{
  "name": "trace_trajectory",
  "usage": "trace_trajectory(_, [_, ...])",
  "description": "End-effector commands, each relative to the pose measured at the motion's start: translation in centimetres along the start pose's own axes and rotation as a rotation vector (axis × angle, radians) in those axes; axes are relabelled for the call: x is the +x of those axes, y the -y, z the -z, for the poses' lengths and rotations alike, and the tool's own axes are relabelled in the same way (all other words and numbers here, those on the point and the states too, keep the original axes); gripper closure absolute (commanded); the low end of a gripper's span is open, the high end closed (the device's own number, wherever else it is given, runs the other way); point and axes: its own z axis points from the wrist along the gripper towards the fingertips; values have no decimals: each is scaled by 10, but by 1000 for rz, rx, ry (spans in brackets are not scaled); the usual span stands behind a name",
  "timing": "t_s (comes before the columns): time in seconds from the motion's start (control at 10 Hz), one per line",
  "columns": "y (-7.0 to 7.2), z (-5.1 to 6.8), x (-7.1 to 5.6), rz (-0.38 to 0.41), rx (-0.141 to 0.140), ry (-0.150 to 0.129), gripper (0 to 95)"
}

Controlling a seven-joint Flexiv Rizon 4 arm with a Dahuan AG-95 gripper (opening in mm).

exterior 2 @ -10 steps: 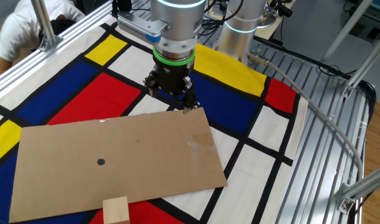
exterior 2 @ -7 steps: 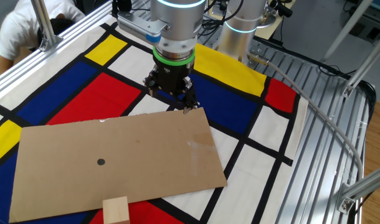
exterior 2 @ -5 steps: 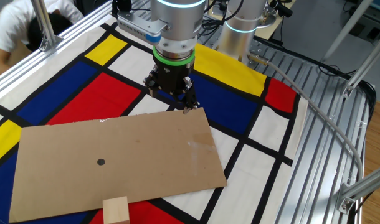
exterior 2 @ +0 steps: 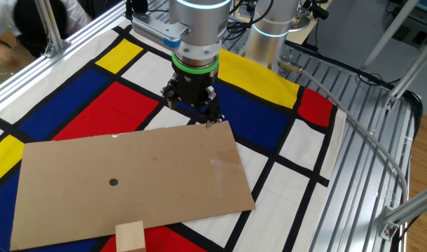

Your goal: Grab the block and place it at the designated location

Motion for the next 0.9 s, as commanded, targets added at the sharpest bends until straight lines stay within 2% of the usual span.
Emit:
trace_trajectory(0.1, [0, 0, 0, 0, 0, 0, 0])
trace_trajectory(0.2, [0, 0, 0, -629, -80, -41, 950])
trace_trajectory(0.3, [0, 0, 0, -633, -102, -48, 950])
trace_trajectory(0.4, [0, 0, -1, -631, -100, -49, 950])
trace_trajectory(0.9, [1, -1, -2, -626, -60, -36, 950])
